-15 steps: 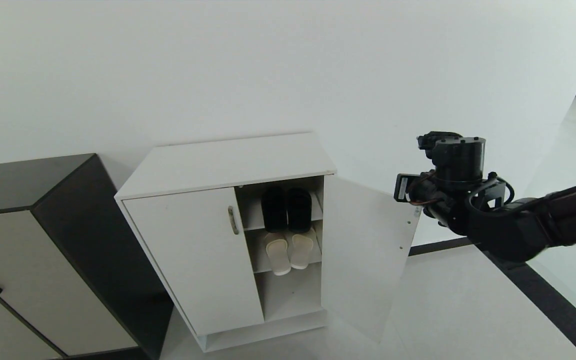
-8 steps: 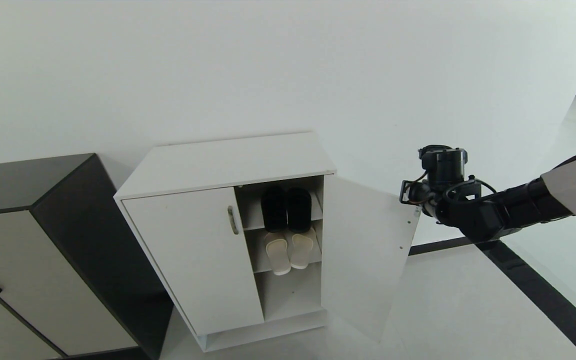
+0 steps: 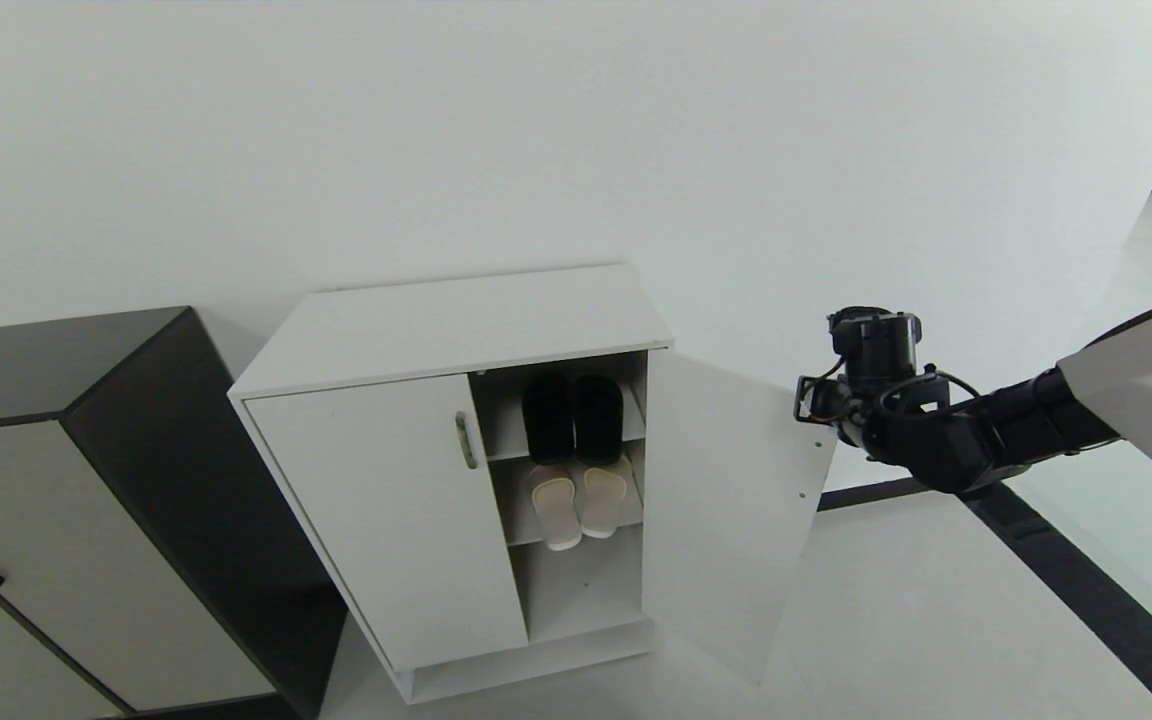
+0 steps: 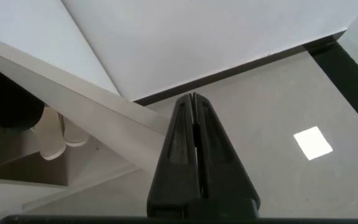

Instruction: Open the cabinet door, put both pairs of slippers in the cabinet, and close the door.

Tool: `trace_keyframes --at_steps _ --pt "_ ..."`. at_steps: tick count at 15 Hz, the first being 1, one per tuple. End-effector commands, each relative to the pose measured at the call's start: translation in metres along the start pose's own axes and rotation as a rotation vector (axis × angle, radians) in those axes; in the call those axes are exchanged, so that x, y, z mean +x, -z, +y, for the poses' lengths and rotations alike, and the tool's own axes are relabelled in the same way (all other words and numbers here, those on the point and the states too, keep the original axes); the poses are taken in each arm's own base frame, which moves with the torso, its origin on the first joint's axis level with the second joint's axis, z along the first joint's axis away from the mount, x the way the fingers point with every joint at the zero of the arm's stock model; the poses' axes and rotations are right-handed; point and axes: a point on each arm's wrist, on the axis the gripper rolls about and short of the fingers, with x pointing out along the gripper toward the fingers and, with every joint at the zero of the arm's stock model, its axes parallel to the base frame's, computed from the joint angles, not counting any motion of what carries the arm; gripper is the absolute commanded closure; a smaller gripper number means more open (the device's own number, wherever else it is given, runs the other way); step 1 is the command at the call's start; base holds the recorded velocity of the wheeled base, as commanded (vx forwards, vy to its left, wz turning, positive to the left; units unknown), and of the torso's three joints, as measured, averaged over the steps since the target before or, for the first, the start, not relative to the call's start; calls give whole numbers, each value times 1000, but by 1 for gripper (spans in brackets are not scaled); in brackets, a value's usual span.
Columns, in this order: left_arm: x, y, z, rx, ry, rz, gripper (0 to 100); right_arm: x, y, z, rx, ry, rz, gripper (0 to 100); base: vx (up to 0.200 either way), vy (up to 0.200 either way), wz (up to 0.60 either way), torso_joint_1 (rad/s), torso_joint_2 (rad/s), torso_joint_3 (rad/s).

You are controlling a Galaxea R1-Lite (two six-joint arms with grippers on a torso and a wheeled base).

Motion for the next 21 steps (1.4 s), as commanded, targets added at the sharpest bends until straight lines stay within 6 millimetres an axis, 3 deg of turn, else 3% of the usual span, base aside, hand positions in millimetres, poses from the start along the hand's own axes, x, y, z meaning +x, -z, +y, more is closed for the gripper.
trace_keyframes --at_steps 1,4,6,13,15,16,21 --pt "0 0 0 -1 -1 0 100 -3 2 2 -6 -6 7 100 0 0 0 0 0 0" --pt "0 0 0 -7 -2 0 100 -15 7 9 -23 -27 22 100 0 0 0 0 0 0" --pt "0 0 0 -7 -2 0 100 -33 12 22 -46 -67 32 100 0 0 0 0 0 0" --pt "0 0 0 -7 -2 0 100 -126 16 60 -103 -277 37 100 0 0 0 0 0 0" --pt "0 0 0 -7 -2 0 100 -133 16 60 -103 -295 30 100 0 0 0 0 0 0" --pt "0 0 0 -7 -2 0 100 -140 28 55 -180 -319 29 100 0 0 0 0 0 0" --pt "0 0 0 -7 -2 0 100 -142 36 53 -179 -404 14 100 0 0 0 0 0 0"
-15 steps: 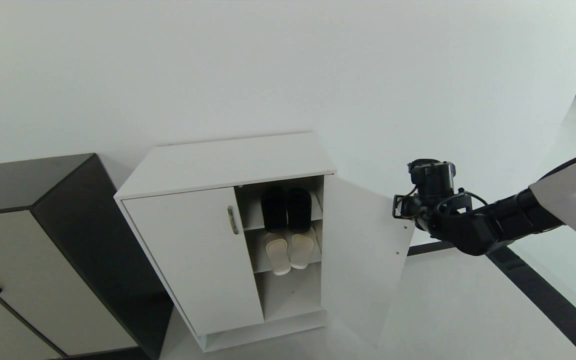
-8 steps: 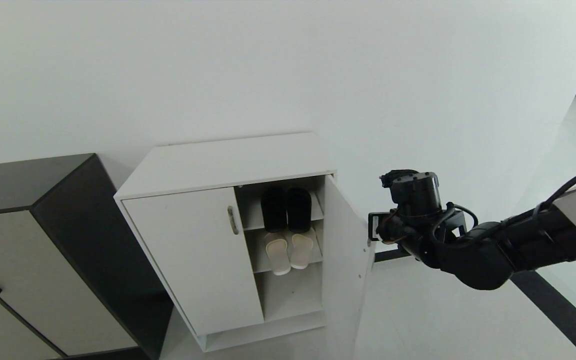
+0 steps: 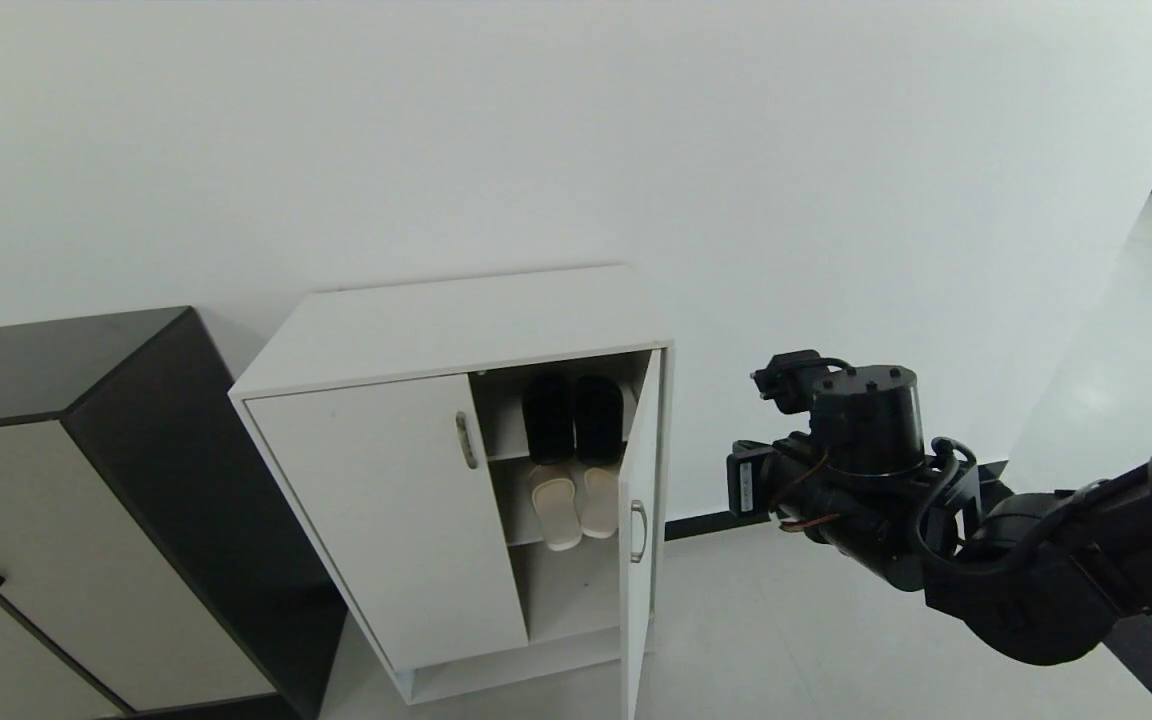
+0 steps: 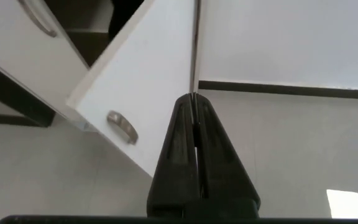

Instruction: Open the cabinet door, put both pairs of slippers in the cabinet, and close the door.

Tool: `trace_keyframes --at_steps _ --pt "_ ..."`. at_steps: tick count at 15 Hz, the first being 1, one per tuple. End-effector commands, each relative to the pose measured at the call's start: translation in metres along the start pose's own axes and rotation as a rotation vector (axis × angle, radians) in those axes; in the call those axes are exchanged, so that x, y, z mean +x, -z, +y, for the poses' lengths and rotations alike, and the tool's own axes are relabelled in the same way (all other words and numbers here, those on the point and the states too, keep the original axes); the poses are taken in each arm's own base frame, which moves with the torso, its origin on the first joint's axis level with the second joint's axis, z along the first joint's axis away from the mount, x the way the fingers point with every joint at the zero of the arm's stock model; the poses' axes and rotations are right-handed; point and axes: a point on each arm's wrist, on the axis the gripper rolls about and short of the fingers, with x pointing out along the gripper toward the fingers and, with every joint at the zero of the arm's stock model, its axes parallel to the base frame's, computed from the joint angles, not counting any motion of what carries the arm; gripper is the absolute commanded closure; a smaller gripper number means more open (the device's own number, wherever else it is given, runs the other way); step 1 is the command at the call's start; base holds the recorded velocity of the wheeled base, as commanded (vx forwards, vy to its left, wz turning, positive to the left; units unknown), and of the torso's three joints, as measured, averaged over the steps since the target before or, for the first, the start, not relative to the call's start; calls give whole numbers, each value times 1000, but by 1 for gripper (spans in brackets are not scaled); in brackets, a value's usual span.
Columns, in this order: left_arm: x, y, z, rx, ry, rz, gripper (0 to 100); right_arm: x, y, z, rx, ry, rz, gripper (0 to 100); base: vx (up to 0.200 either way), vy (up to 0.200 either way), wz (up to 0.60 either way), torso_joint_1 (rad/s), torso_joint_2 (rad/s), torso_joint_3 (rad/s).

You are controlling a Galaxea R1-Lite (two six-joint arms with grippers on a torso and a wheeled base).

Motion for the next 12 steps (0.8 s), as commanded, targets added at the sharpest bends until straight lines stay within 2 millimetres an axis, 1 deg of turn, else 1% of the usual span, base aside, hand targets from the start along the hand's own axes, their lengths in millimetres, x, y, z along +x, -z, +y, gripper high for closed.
trace_keyframes --at_steps 1,7,12 --pt "0 0 0 0 -1 0 100 -2 1 0 -2 -2 3 100 0 0 0 0 0 0" --pt "0 0 0 1 1 0 100 2 6 1 -6 -17 21 100 0 0 0 0 0 0" --pt "0 0 0 1 1 0 100 6 12 3 -11 -19 37 100 0 0 600 1 1 1"
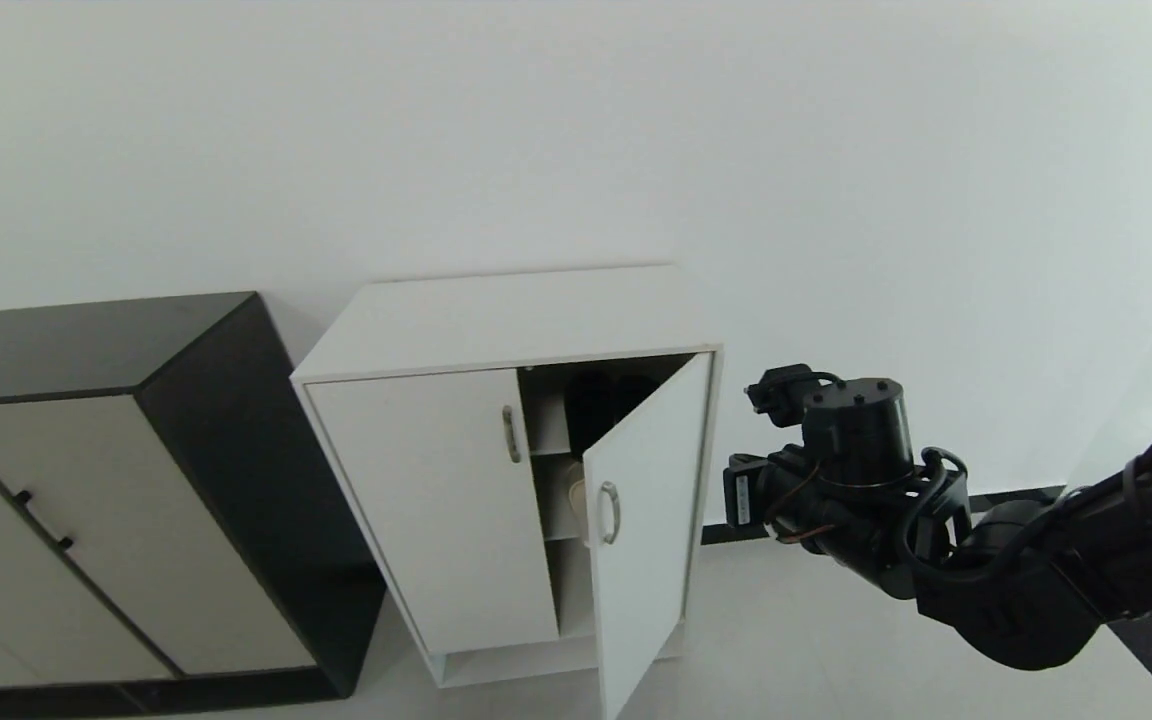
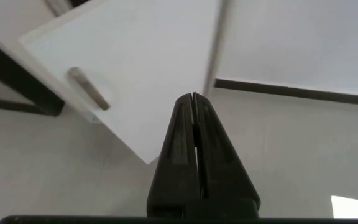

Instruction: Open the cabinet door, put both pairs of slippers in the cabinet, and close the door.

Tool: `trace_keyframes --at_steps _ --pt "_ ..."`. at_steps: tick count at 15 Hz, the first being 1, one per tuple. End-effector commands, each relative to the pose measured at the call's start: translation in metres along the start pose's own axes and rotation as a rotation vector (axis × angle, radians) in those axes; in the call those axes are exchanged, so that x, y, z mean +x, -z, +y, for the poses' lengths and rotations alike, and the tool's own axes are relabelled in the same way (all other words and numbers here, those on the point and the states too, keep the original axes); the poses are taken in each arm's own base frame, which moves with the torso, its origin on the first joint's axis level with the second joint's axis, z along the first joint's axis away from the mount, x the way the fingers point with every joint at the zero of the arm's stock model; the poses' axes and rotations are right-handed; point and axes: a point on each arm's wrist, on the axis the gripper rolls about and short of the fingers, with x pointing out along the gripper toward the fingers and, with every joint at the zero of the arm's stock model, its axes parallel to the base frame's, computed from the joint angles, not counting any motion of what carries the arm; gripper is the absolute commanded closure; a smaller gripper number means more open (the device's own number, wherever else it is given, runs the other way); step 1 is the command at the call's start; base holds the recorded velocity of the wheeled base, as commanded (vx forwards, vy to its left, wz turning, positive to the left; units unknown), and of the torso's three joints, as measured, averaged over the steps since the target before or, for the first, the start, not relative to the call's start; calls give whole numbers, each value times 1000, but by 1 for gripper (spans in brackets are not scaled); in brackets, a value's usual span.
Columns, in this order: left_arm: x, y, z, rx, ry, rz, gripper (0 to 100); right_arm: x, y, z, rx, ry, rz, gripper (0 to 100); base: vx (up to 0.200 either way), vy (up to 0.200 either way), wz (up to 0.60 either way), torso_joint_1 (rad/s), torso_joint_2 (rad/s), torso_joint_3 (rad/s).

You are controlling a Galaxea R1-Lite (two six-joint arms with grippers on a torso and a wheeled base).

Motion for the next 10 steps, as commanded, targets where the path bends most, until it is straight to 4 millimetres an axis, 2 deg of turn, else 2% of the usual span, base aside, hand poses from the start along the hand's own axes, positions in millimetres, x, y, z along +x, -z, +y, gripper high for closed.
trace_keyframes --at_steps 1,4,10 --pt "0 0 0 0 1 0 100 3 2 0 -2 1 2 100 0 0 600 2 12 -7" --pt "0 0 0 -8 -3 0 100 7 7 1 -3 -8 16 100 0 0 600 2 1 7" --pt "0 0 0 -8 -6 0 100 18 12 -4 13 4 -24 100 0 0 0 0 0 0"
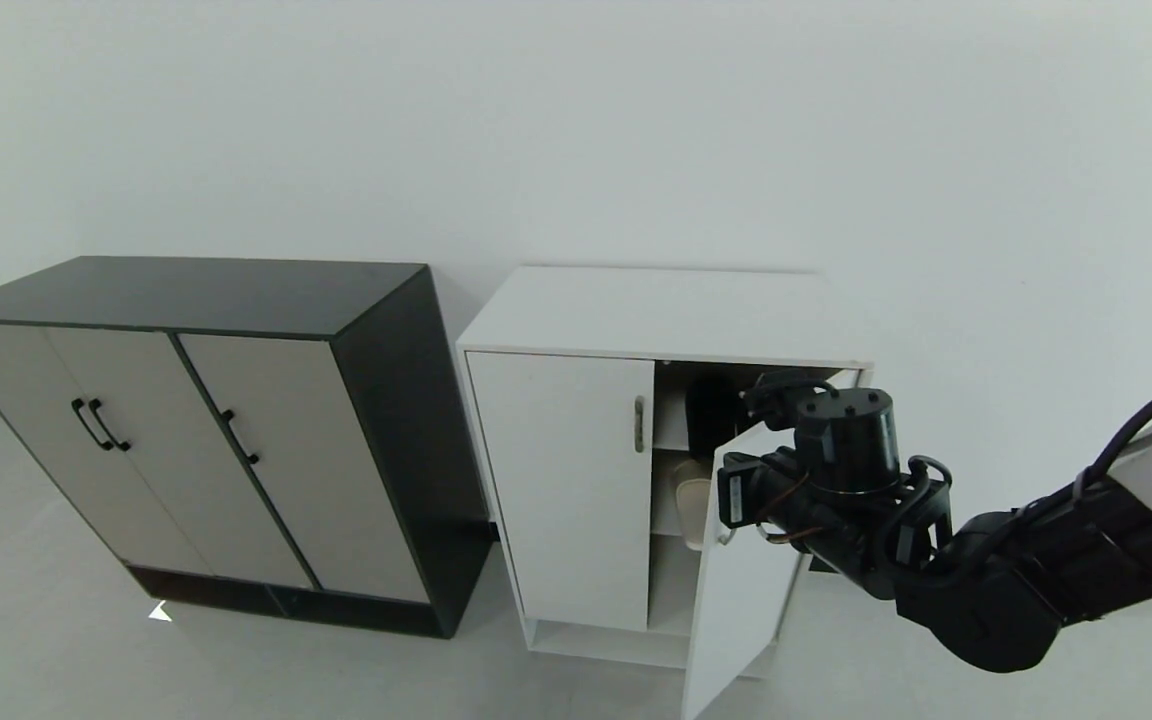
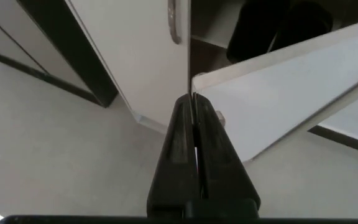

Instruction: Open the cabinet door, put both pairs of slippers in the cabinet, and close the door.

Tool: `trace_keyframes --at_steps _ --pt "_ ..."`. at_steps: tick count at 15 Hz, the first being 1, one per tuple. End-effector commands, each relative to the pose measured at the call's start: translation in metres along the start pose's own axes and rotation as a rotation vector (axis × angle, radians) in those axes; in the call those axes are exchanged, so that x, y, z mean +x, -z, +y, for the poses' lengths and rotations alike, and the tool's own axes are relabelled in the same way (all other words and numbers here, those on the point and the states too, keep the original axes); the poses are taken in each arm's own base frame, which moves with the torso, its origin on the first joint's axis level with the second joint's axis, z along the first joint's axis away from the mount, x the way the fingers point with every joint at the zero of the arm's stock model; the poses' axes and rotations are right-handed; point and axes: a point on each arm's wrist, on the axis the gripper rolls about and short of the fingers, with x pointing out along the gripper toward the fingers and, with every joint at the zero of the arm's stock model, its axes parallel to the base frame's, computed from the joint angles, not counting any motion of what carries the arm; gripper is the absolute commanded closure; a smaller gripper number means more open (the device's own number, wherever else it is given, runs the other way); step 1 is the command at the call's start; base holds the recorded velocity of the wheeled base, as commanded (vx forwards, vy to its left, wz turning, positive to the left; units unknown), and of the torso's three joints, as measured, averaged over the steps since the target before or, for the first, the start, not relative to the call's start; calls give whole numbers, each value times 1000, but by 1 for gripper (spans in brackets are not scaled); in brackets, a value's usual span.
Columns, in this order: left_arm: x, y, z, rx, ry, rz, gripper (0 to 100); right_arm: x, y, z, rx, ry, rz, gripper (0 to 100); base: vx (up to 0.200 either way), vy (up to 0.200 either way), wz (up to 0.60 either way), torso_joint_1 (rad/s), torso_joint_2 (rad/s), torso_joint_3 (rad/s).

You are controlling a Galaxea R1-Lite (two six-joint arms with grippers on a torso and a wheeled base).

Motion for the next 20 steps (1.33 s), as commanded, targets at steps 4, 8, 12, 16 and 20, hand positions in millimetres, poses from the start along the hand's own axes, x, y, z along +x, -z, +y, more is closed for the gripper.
trace_keyframes --at_steps 4,8,12,16,20 --pt "0 0 0 1 0 0 100 -1 5 -13 -72 107 59 100 0 0 0 0 0 0" --pt "0 0 0 1 0 0 100 -14 6 -17 -96 111 131 100 0 0 0 0 0 0" --pt "0 0 0 3 0 0 100 -20 32 -25 -119 79 227 100 150 0 0 -2 1 2" --pt "0 0 0 12 1 0 100 -41 45 -35 -110 6 285 100 150 0 0 7 5 5" --pt "0 0 0 21 4 0 100 -66 46 -45 -84 -35 235 100 0 0 0 0 0 0"
